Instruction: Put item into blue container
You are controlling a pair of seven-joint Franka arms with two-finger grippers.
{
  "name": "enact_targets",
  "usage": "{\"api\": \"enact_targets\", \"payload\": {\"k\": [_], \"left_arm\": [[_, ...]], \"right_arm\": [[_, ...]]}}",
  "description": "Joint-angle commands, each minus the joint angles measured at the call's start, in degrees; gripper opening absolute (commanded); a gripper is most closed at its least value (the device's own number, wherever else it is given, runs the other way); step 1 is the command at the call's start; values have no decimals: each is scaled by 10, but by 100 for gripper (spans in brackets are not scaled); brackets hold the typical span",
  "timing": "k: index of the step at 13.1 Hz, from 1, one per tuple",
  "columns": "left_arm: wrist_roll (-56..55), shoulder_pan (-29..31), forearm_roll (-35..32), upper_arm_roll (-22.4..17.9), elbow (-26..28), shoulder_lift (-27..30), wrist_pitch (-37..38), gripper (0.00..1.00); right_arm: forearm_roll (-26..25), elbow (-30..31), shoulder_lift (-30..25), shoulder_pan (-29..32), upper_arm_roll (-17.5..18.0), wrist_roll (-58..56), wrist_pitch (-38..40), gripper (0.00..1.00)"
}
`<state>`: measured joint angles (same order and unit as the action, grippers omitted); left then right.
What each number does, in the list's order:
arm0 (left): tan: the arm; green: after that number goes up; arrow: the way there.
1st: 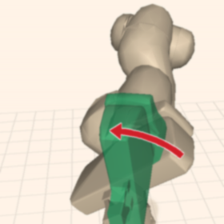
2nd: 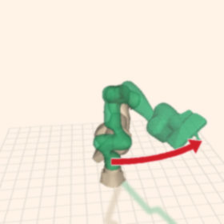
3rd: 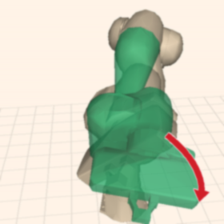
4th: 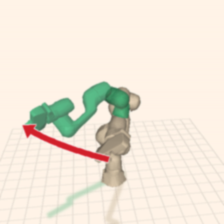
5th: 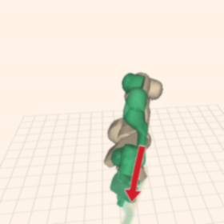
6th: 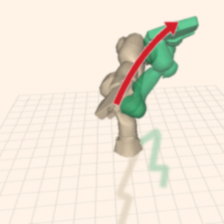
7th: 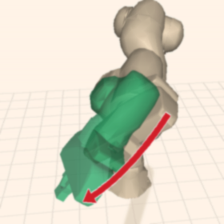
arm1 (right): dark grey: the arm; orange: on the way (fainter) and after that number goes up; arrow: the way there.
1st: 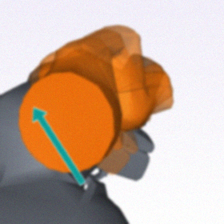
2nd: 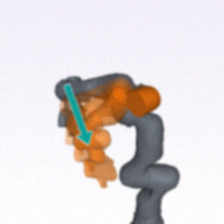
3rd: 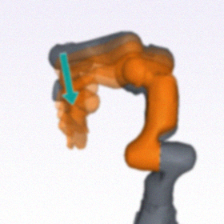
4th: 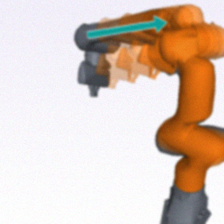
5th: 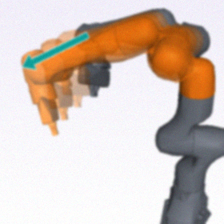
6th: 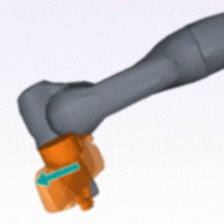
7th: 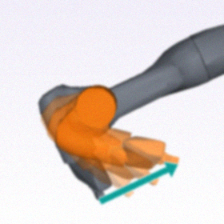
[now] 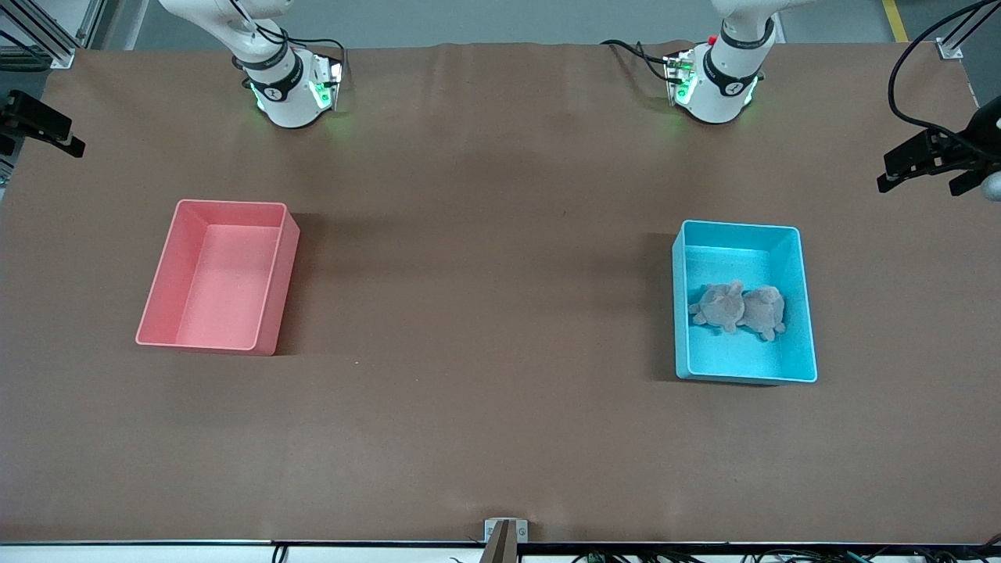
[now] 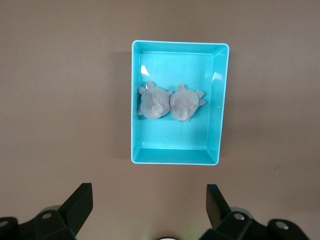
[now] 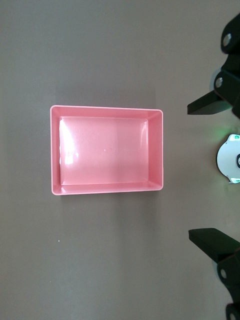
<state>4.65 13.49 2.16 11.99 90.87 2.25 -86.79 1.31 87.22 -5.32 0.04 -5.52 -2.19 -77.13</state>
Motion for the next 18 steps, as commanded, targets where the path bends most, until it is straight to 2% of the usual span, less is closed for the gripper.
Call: {"api": "enact_targets", "payload": {"k": [1, 8, 9, 12, 14, 18], "left_arm": [[1, 4, 0, 2, -12, -10, -7, 100], [-3, -6, -1, -8, -15, -21, -9, 100], [-3, -23, -1, -22, -15, -21, -10, 100], [-3, -118, -8, -115, -14, -17, -10, 100], [-3, -131, -9, -127, -15, -17, -9, 100], [-3, -131, -10, -126, -16, -16, -10, 100]], "right_arm": [[10, 2, -8, -1, 1, -24, -3, 100], [8, 3, -11, -7, 10, -19, 1, 100], [8, 3, -11, -7, 10, -19, 2, 100], [8, 3, -11, -7, 9, -19, 1, 100], [8, 3, -11, -7, 9, -19, 1, 100], [8, 4, -10, -6, 9, -19, 0, 100]]}}
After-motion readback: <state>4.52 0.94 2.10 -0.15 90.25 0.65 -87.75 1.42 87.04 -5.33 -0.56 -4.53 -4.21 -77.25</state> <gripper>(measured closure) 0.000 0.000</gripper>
